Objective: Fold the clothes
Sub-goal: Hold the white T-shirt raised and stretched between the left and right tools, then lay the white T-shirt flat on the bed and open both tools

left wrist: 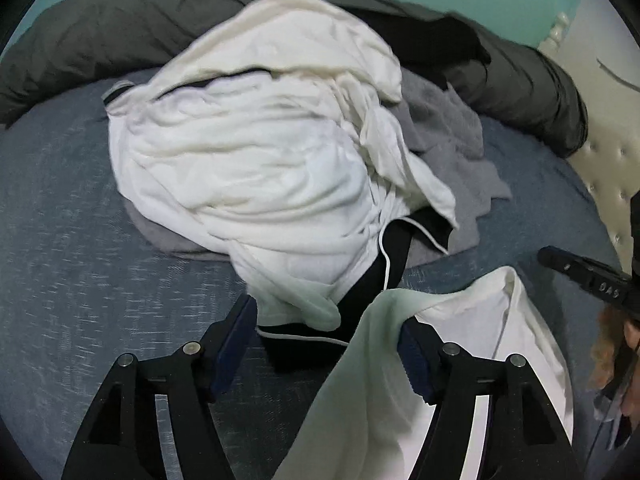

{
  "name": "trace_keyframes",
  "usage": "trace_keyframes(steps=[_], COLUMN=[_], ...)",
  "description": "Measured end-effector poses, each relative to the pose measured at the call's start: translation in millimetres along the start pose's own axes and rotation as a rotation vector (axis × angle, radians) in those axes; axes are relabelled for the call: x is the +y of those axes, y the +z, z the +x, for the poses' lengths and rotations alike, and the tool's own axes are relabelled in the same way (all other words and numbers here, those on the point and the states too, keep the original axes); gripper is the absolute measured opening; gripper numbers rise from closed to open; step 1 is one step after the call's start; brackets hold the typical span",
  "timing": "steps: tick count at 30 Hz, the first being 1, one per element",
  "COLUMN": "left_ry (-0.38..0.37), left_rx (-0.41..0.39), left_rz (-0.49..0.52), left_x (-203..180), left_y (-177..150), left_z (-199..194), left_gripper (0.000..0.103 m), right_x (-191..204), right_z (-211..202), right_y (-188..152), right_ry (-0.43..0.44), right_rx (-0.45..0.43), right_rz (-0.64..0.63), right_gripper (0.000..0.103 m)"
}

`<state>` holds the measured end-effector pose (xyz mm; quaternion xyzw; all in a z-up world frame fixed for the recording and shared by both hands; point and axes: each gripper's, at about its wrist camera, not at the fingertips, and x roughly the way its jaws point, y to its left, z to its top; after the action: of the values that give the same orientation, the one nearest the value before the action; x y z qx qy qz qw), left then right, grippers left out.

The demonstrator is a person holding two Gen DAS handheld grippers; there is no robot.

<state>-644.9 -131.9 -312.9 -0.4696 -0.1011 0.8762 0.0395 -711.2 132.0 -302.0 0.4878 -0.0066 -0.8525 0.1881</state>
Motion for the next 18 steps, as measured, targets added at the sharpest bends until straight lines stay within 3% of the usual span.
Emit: trace_keyframes(steps=[3, 6, 12, 18], left_ry=[0.008, 0.036, 0.015, 0.026], left_rx=[0.018, 0.056, 0.029, 0.071], left_rz=[-0.009, 0.011, 0.008, 0.015], left_x=[5.7, 1.2, -2.1, -3.7], left_y=[-1.3, -3.9, -0.5, -1.7], left_z=[-5.6, -2.9, -14.0, -6.0], left_gripper=[0.081, 0.081, 0.081, 0.082], right_x=[-4.5, -6.0, -5.3, -11.2], right_z=[-20.4, -31.4, -39.5, -34.1], right_y=[-0.2, -3.0, -9.9, -16.9], right_ry=[0.028, 0.028, 0.029, 0.032], right_rx=[-0.055, -0.065, -0.059, -0.049], right_rz=[0.02, 0.025, 0.006, 0.013], right_gripper=[0.029, 0.029, 0.029, 0.029])
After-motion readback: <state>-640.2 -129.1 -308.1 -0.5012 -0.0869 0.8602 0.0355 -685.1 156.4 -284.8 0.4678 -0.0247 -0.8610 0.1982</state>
